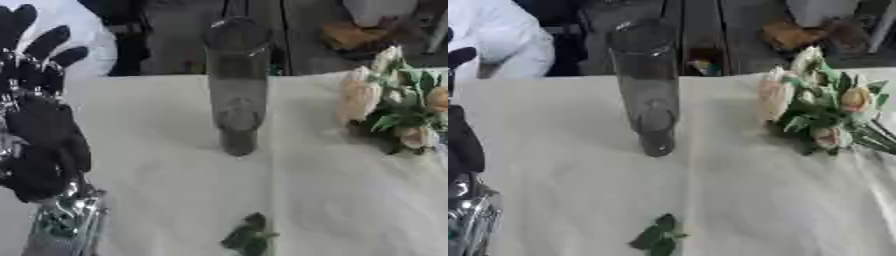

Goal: Arrange flowers into the vase.

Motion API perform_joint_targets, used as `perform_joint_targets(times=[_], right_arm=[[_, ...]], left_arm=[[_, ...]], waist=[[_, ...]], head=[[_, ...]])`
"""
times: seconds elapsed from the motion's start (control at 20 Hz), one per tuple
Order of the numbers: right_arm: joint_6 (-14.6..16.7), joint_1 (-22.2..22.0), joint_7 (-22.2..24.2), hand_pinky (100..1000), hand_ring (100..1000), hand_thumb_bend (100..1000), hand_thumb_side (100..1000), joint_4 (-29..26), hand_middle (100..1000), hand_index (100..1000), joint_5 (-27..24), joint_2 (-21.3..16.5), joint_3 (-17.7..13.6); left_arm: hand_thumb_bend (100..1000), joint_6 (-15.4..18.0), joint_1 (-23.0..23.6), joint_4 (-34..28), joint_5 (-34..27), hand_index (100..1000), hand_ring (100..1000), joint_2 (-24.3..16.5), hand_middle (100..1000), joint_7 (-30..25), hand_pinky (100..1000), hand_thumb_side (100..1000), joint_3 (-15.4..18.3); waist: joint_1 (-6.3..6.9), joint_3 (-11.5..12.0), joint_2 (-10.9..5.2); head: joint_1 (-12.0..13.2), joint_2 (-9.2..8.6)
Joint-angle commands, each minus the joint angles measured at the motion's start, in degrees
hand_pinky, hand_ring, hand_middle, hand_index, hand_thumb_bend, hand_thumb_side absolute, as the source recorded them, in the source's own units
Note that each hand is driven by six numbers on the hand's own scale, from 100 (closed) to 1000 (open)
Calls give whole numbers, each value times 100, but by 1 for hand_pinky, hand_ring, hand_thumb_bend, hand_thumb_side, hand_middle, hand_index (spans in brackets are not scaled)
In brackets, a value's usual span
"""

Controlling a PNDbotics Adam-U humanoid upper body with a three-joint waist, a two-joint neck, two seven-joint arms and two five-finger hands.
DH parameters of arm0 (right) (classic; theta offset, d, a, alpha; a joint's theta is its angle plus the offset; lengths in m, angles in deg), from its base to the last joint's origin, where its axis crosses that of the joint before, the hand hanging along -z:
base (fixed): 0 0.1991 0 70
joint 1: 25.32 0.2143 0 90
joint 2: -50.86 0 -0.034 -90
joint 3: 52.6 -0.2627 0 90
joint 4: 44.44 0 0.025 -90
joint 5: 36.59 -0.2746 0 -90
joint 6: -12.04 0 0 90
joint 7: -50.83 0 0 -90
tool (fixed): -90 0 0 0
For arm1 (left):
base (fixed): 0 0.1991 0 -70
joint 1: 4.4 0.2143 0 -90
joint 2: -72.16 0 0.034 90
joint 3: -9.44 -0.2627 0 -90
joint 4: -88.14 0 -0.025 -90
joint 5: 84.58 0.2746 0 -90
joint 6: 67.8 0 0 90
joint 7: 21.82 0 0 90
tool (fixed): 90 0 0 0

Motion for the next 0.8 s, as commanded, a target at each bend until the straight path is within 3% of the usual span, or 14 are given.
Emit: perform_joint_targets(times=[0.05, 0.3, 0.6, 0.8], right_arm=[[39, 86, -27, 812, 772, 100, 945, -102, 529, 914, -4, -258, -50], [41, 96, -54, 800, 792, 100, 942, -102, 536, 916, 1, -849, -51], [-315, 26, -27, 808, 814, 100, 933, -102, 539, 927, 98, -1523, -162], [-559, 21, 51, 812, 832, 100, 915, -57, 543, 934, 277, -1913, -178]], left_arm=[[379, -7, -75, -91, 1, 861, 724, -23, 777, -7, 663, 956, -17], [381, -20, -69, -91, -13, 861, 724, -36, 777, -28, 663, 955, -26], [382, -33, -54, -91, -26, 862, 723, -53, 777, -51, 662, 953, -24], [382, -46, -37, -91, -33, 862, 724, -59, 777, -65, 662, 953, -28]], waist=[[-13, -12, -136], [-29, -37, -207], [-24, -72, -296], [-5, -82, -345]], head=[[-41, -89], [-260, -116], [-576, -128], [-648, -111]])
